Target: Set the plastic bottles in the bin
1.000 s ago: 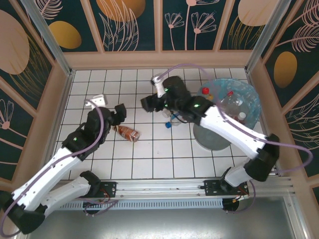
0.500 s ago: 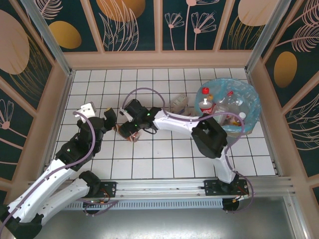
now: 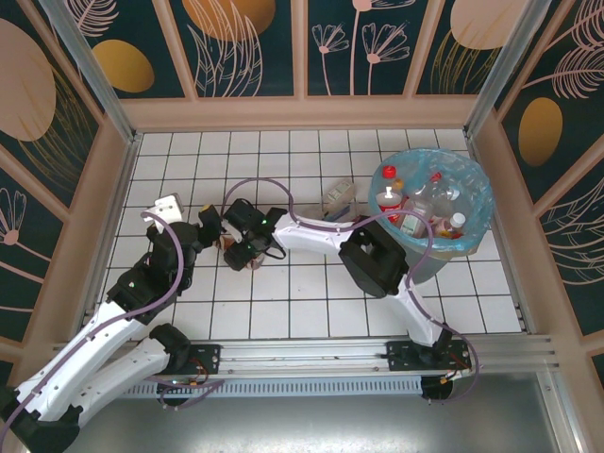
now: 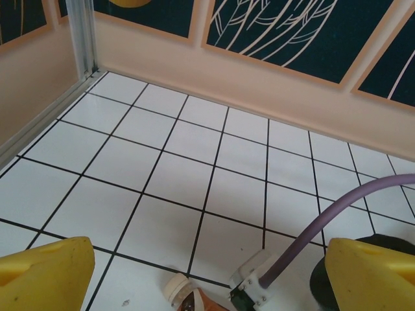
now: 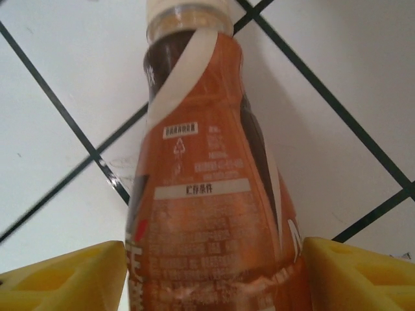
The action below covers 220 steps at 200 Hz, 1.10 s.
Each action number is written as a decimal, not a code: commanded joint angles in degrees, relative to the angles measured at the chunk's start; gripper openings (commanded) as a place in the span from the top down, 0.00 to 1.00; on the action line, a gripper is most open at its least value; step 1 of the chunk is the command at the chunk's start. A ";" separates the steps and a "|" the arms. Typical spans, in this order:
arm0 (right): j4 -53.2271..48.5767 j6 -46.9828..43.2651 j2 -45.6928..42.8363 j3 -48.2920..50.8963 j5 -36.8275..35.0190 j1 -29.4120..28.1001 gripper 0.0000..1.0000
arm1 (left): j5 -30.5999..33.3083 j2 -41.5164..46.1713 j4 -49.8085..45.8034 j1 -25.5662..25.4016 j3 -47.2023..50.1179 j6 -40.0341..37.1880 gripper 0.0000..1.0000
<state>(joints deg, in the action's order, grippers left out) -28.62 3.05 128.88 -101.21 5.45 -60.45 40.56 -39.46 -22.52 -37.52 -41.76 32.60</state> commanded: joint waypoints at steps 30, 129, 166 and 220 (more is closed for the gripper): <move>-4.42 -0.85 -3.27 -2.24 -1.72 -0.20 0.48 | -0.43 -1.39 4.07 -0.08 -1.71 -3.77 0.09; -5.73 2.35 -42.85 7.06 -13.02 11.15 0.58 | -18.49 -17.82 21.11 -0.26 -19.54 -15.95 0.17; -10.54 1.68 -54.50 6.68 -22.10 19.58 0.60 | -24.45 -29.61 20.50 -6.48 -31.03 -19.92 0.18; -13.52 2.35 -66.68 17.30 -21.53 37.49 0.61 | -31.99 -42.08 18.29 -15.57 -40.96 -23.42 0.18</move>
<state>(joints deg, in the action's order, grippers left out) -38.61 4.62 65.69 -89.10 -14.79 -28.03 13.69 -78.54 -3.51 -50.68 -79.09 11.75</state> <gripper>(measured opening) 0.527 0.822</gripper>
